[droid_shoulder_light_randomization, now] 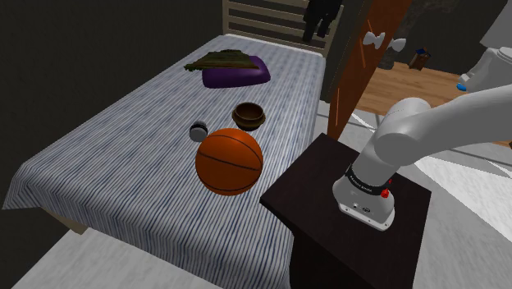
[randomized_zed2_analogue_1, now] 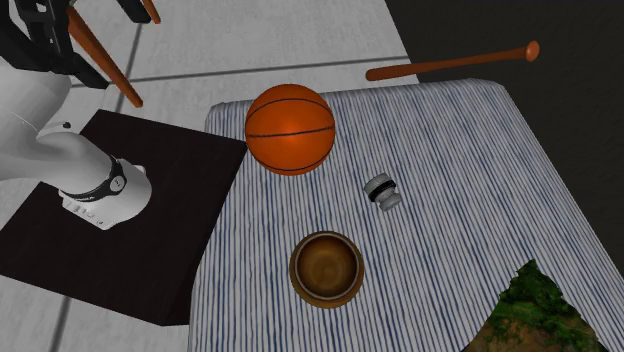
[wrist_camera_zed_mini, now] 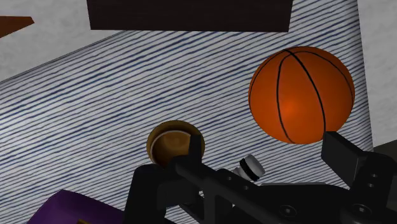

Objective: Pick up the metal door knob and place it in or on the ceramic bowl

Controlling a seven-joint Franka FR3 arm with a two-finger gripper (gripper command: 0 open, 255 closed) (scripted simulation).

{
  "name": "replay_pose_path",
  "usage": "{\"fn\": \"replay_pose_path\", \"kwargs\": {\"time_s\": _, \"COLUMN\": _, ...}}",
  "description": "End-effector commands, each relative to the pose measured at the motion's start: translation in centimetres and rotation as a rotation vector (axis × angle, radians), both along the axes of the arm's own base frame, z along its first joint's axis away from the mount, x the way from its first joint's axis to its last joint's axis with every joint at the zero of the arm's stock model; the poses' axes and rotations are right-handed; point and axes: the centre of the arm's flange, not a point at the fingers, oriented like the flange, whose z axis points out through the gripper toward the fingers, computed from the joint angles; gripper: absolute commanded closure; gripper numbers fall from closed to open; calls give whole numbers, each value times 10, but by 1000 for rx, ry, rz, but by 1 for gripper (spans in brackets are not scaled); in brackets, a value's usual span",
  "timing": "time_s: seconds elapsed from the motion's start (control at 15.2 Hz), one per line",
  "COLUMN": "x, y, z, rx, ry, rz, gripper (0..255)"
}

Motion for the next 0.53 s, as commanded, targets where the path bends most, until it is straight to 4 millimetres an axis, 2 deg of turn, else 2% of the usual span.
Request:
{"fn": "replay_pose_path", "kwargs": {"time_s": 0.0, "x": 0, "y": 0, "z": 0, "rx": 0, "ry": 0, "rz": 0, "gripper": 0}}
{"fn": "replay_pose_path", "kwargs": {"time_s": 0.46, "x": 61, "y": 31, "z": -64, "rx": 16, "ry": 28, "rz": -107, "gripper": 0}}
